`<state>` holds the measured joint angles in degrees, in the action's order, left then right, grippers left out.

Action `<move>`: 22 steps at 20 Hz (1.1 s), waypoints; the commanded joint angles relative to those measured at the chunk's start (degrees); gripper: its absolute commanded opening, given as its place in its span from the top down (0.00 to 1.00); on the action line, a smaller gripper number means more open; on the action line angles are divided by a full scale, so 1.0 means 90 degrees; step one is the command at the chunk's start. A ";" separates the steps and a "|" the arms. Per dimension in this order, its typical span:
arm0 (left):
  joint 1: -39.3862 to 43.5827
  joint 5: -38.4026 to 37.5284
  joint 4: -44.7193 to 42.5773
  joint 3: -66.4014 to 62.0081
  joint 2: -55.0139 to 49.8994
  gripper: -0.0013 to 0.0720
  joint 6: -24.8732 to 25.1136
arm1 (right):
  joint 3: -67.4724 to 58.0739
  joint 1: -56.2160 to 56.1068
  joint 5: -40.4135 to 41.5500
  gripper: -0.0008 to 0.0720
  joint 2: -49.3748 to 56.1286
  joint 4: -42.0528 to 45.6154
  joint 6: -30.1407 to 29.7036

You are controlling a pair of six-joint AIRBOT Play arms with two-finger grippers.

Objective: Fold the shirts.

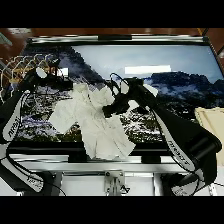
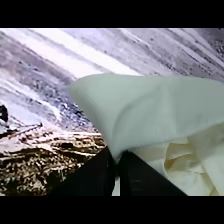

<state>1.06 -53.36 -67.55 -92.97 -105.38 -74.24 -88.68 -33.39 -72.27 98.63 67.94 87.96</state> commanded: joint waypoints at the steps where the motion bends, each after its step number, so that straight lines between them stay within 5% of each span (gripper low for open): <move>1: 0.0002 -0.0070 -0.0022 -0.0005 0.0262 0.82 0.0180 | -0.0005 -0.0204 0.0396 0.02 0.0216 -0.0163 -0.0282; 7: 0.0005 -0.0148 -0.0019 -0.0002 0.0634 0.87 0.0175 | -0.0005 -0.0680 0.0539 0.08 0.0505 0.1785 0.0058; 10: 0.0005 -0.0187 -0.0017 -0.0005 0.0811 0.87 0.0175 | -0.0153 -0.0673 0.0714 0.79 0.0476 0.2640 0.0556; 11: 0.0005 -0.0204 -0.0019 -0.0005 0.0874 0.87 0.0175 | -0.0304 -0.0675 0.0687 0.89 0.0469 0.2837 0.0551; 16: 0.0063 -0.0340 0.0024 -0.0228 0.1559 0.89 0.0175 | -0.1406 -0.0675 0.0364 0.89 -0.0024 0.4340 0.0512; 22: 0.0767 -0.0328 0.0073 -0.2210 0.3279 0.90 0.0177 | -0.3339 -0.0673 0.0442 0.89 -0.1559 0.6764 0.0843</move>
<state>5.15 -56.75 -67.02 -105.06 -82.59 -72.66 -110.96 -39.46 -68.75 90.67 116.88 93.47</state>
